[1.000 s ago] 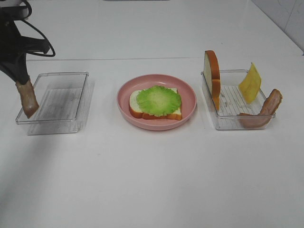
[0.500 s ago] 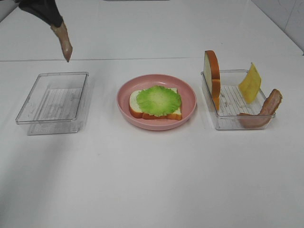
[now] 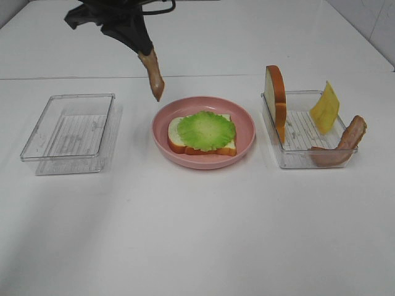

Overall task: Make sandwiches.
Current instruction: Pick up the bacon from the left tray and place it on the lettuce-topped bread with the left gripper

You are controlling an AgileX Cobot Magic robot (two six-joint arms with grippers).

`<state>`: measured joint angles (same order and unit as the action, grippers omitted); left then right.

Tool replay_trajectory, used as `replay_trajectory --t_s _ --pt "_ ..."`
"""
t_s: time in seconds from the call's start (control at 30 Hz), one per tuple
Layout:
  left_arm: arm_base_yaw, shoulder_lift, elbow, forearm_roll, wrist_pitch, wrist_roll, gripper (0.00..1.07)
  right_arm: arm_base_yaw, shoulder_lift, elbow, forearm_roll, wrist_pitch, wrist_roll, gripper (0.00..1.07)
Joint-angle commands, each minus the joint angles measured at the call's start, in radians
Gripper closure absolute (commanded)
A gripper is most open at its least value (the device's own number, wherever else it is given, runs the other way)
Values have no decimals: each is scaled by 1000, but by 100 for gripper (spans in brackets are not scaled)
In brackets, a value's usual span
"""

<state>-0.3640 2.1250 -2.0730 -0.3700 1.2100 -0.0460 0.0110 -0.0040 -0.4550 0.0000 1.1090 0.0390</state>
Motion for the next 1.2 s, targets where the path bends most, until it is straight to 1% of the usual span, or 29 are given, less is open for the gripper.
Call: replay_trajectory --t_s 0.03,0.23,0.4,0.43,0.47,0.5,0.57,0.6,0.63,0.67,0.73,0.77,0.8,1.0,1.07,1.2 --pt "-31 20 -7 -24 -22 0 107 -5 -31 3 -9 -10 -4 9" --pt "-110 63 -7 -36 -147 0 107 -5 -31 3 -9 -10 -4 9" --pt "-145 90 -7 -65 -207 0 107 -5 -31 3 -9 -10 -4 9" --pt "-163 106 -7 -78 -235 9 107 -5 -31 3 -9 -10 -4 9" --pt "-163 106 -7 -78 -235 9 107 -5 -31 3 -9 -10 -4 9" --pt "-179 123 -7 -92 -257 23 107 -5 -31 3 -9 -10 -4 9" --pt "-185 126 -7 -102 -268 31 107 -5 -31 3 -9 -10 -4 9" --pt "-196 139 -7 -127 -291 46 107 -5 -31 3 -9 -10 -4 9" --pt "-196 139 -7 -127 -291 46 107 -5 -31 3 -9 -10 -4 9" --pt "-203 150 -7 -163 -313 69 107 -5 -31 3 -9 -10 -4 9" --pt "-208 159 -7 -176 -321 78 107 -5 -31 3 -9 -10 -4 9" --pt "-208 171 -7 -208 -329 97 107 -5 -31 3 -8 -10 -4 9" --pt "-208 184 -7 -238 -326 102 107 -5 -31 3 -8 -10 -4 9" --pt "-208 210 -7 -232 -311 112 107 -5 -31 3 -8 -10 -4 9" --pt "-208 219 -7 -227 -295 131 107 -5 -31 3 -8 -10 -4 9" --pt "-205 229 -7 -202 -278 146 107 -5 -31 3 -8 -10 -4 9"
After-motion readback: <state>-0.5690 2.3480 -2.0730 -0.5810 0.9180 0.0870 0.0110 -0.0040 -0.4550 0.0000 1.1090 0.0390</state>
